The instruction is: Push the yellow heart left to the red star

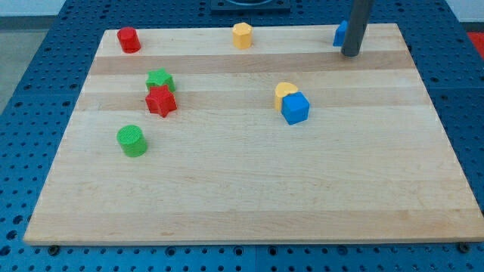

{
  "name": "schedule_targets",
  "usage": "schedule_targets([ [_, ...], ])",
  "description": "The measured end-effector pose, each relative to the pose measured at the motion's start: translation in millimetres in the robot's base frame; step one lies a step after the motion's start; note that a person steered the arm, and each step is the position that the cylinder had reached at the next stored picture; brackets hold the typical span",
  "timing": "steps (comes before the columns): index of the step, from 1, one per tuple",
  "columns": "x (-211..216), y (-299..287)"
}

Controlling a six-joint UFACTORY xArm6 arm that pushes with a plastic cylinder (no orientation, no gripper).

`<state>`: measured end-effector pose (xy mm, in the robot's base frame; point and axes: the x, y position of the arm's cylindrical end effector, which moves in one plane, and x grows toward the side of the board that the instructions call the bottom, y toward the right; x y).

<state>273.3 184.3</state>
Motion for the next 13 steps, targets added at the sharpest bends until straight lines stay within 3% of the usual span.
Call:
schedule_targets([
  [2, 17, -23],
  [3, 56, -72],
  [5, 72, -141],
  [6, 72, -128],
  [8, 73, -44],
  [9, 103, -59],
  [11, 128, -197],
  [13, 107, -164],
])
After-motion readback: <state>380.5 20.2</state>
